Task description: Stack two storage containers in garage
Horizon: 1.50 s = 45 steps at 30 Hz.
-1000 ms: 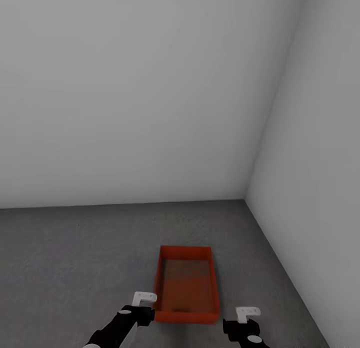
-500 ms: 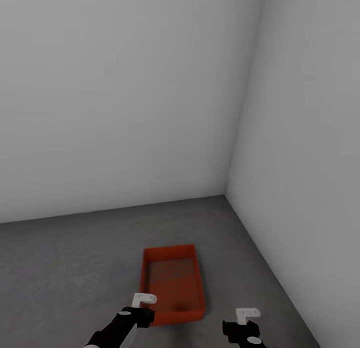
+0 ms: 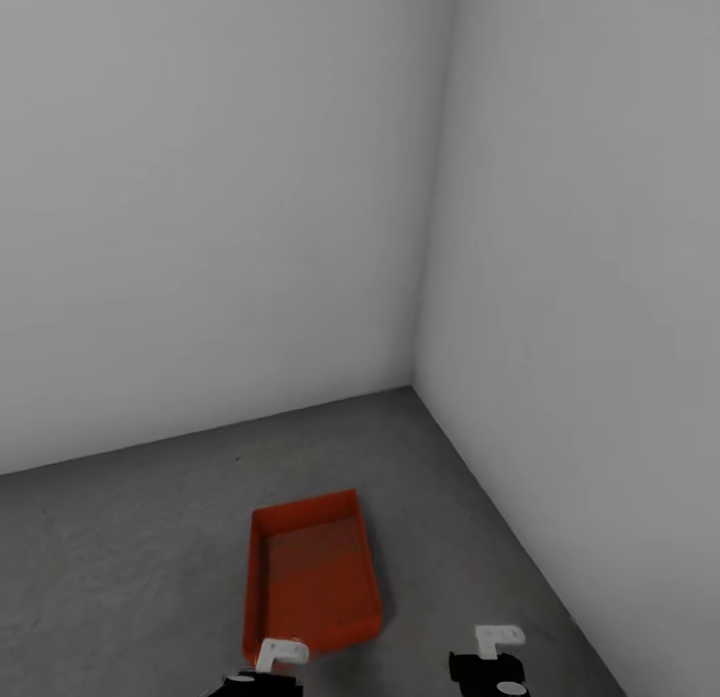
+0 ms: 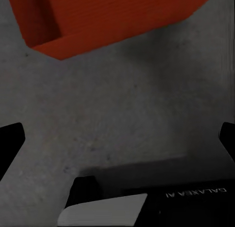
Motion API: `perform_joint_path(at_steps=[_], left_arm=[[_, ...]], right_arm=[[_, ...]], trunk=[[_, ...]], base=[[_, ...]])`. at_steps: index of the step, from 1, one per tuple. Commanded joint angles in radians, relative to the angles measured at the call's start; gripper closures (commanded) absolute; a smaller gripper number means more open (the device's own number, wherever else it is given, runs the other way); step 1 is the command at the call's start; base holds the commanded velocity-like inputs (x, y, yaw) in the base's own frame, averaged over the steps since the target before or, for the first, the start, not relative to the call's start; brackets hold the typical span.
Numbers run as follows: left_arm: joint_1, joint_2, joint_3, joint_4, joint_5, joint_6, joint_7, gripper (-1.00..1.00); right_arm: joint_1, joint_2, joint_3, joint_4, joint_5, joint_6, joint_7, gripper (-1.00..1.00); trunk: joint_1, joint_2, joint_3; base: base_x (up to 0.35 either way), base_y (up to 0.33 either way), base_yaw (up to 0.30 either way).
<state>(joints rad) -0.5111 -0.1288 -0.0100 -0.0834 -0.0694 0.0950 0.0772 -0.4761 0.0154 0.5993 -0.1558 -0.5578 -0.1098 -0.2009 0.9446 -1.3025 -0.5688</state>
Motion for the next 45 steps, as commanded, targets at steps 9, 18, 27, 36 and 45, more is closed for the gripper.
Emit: perform_joint_path(at_steps=[9, 18, 27, 36, 45], left_arm=[[0.001, 0.014, -0.001, 0.072, 0.013, -0.055, 0.003, -1.00], [0.009, 0.027, 0.000, 0.080, 0.016, -0.060, 0.003, -1.00], [0.009, 0.028, 0.000, 0.081, 0.016, -0.060, 0.004, -1.00], [0.009, 0.029, 0.001, 0.080, 0.017, -0.060, 0.004, -1.00], [0.009, 0.037, 0.000, 0.080, 0.023, -0.060, 0.003, -1.00]], right_arm=[[0.003, 0.000, 0.008, 0.016, -0.010, 0.001, -0.002, -1.00], [0.007, 0.000, 0.008, 0.047, -0.010, 0.006, 0.003, -1.00], [0.006, 0.000, 0.008, 0.044, -0.009, 0.006, 0.004, -1.00], [0.006, -0.002, 0.008, 0.044, -0.008, 0.006, 0.001, -1.00], [0.024, 0.000, 0.011, 0.137, -0.009, -0.002, 0.003, -1.00]], trunk=[[0.000, 0.000, 0.003], [0.000, 0.000, 0.007], [0.000, 0.000, 0.007], [0.000, 0.000, 0.007], [0.000, 0.000, 0.007]], base=[[0.000, 0.000, -0.286], [0.000, 0.000, -0.219], [0.000, 0.000, -0.008], [0.000, 0.000, 0.000], [0.000, 0.000, 0.000]])
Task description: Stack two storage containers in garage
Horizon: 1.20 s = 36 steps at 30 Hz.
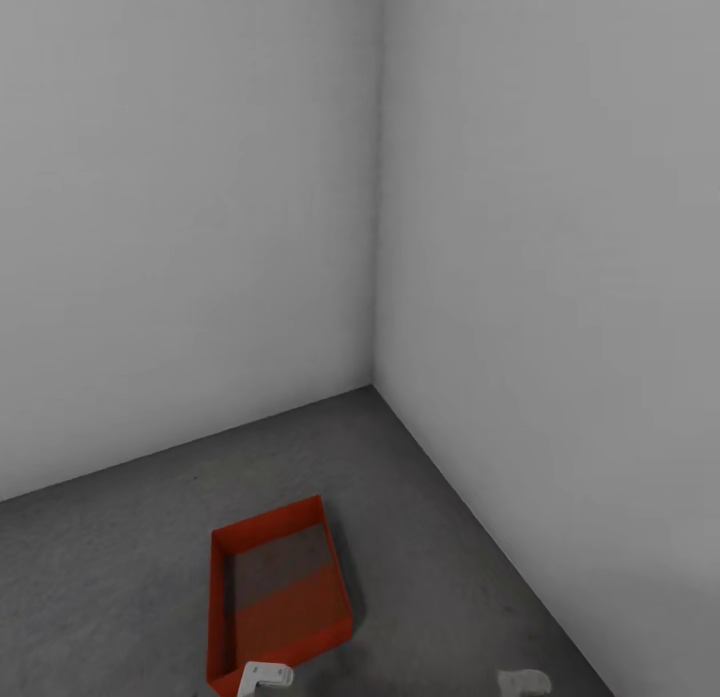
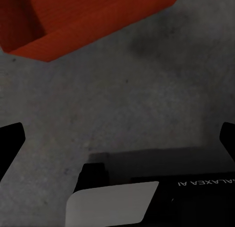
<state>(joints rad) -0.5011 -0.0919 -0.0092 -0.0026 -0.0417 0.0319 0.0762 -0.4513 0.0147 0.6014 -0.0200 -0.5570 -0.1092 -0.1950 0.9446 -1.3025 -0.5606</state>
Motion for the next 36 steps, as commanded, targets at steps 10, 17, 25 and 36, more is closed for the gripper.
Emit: perform_joint_path(at_steps=[10, 17, 25, 36], left_arm=[[0.022, 0.000, -0.001, 0.000, -0.004, 0.002, 0.004, -1.00], [0.062, 0.000, -0.001, 0.000, -0.004, 0.001, 0.004, -1.00], [0.070, 0.000, -0.001, 0.001, -0.004, 0.002, 0.004, -1.00], [0.102, 0.008, -0.001, 0.000, -0.005, -0.001, 0.003, -1.00]], right_arm=[[0.032, 0.017, 0.008, 0.034, -0.012, -0.008, -0.001, -1.00], [0.065, 0.018, 0.008, 0.039, -0.012, -0.009, -0.001, -1.00], [0.072, 0.018, 0.008, 0.047, -0.012, -0.009, -0.001, -1.00], [0.075, 0.019, 0.008, 0.051, -0.011, -0.007, -0.001, -1.00]], trunk=[[0.000, 0.000, 0.010], [0.000, 0.000, 0.021], [0.000, 0.000, 0.033], [0.000, 0.000, 0.050]], base=[[0.000, 0.000, 0.000], [0.000, 0.000, 0.000], [0.000, 0.000, 0.000], [0.000, 0.000, 0.000]])
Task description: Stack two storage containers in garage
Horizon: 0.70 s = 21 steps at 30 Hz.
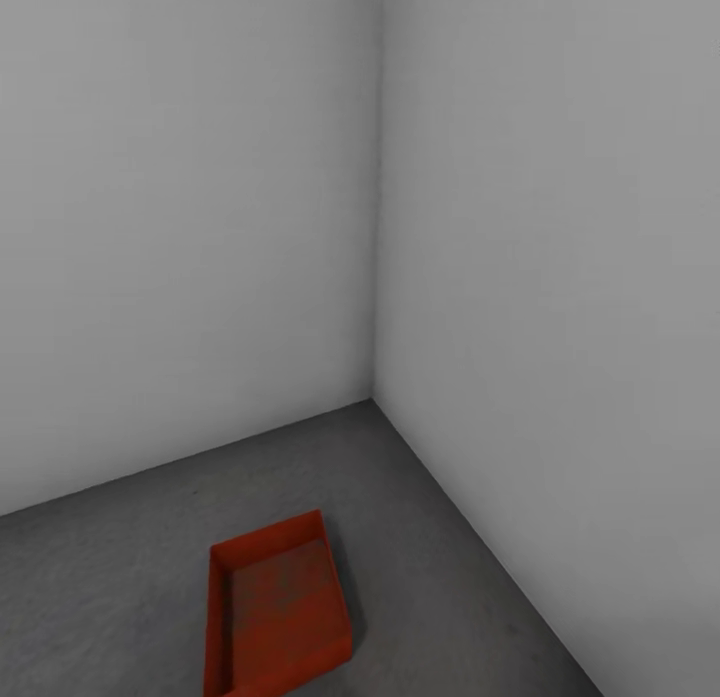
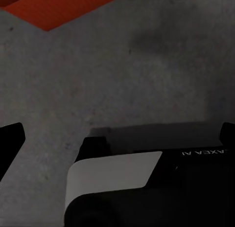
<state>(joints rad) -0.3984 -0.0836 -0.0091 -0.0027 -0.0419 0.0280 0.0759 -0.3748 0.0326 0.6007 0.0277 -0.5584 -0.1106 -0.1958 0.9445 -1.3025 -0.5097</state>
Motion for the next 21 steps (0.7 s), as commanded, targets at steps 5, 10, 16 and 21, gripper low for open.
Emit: perform_joint_path(at_steps=[5, 10, 16, 21], left_arm=[[0.000, 0.005, -0.001, 0.000, -0.004, 0.003, 0.004, -1.00], [0.001, 0.005, -0.002, 0.001, -0.005, 0.003, 0.004, -1.00], [0.011, 0.004, -0.001, 0.000, -0.006, 0.003, 0.004, -1.00], [0.021, 0.002, -0.002, 0.001, -0.006, 0.004, 0.003, -1.00]], right_arm=[[-0.001, 0.003, 0.008, 0.003, -0.009, -0.006, -0.002, -1.00], [-0.001, 0.004, 0.008, 0.003, -0.009, -0.004, -0.007, -1.00], [-0.001, 0.004, 0.008, 0.003, -0.010, -0.003, -0.009, -1.00], [-0.001, 0.004, 0.008, 0.003, -0.011, -0.002, -0.008, -1.00]], trunk=[[0.000, -0.001, 0.001], [0.000, -0.001, 0.004], [0.000, -0.001, 0.008], [0.000, -0.001, 0.012]], base=[[0.000, 0.000, -0.014], [0.000, 0.000, -0.168], [0.000, 0.000, -0.248], [0.000, 0.000, -0.258]])
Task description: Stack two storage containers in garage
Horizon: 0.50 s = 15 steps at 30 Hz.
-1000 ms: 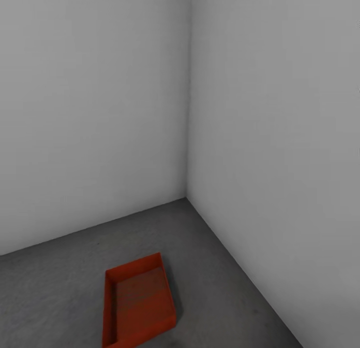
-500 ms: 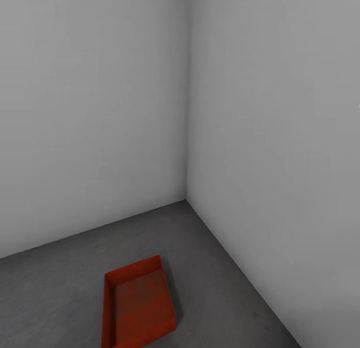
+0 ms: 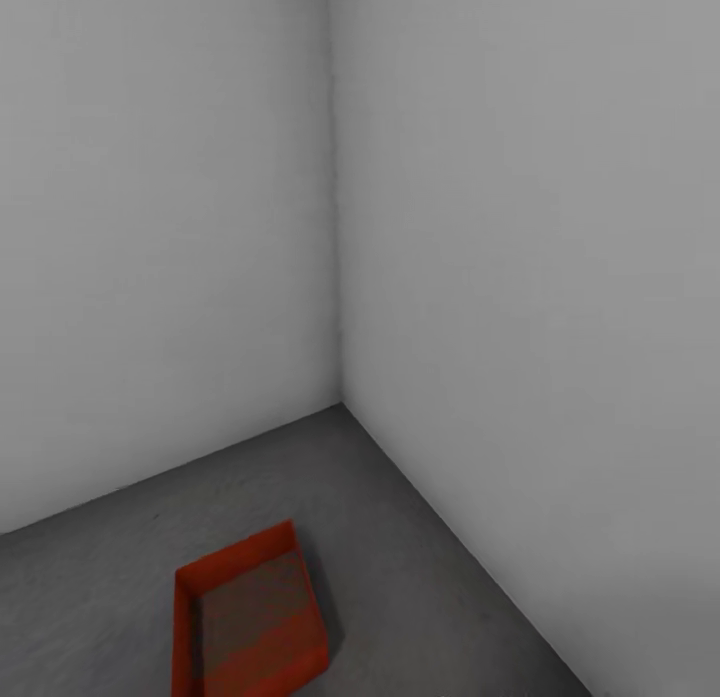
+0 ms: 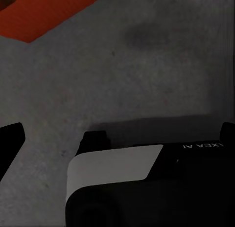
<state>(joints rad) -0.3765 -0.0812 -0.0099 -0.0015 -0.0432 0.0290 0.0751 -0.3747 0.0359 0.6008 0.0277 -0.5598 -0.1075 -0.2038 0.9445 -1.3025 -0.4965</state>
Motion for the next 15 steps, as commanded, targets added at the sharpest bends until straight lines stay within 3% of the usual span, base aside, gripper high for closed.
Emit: perform_joint_path(at_steps=[1, 15], left_arm=[[0.006, -0.001, -0.001, 0.000, -0.005, 0.003, 0.003, -1.00], [0.030, -0.006, -0.001, -0.001, -0.006, 0.003, 0.003, -1.00]], right_arm=[[-0.001, 0.001, 0.008, 0.003, -0.009, -0.005, 0.000, -1.00], [-0.001, 0.001, 0.008, 0.003, -0.011, -0.003, 0.004, -1.00]], trunk=[[0.000, -0.001, 0.000], [0.000, -0.001, 0.008]], base=[[0.000, 0.000, -0.259], [0.000, 0.000, -0.259]])
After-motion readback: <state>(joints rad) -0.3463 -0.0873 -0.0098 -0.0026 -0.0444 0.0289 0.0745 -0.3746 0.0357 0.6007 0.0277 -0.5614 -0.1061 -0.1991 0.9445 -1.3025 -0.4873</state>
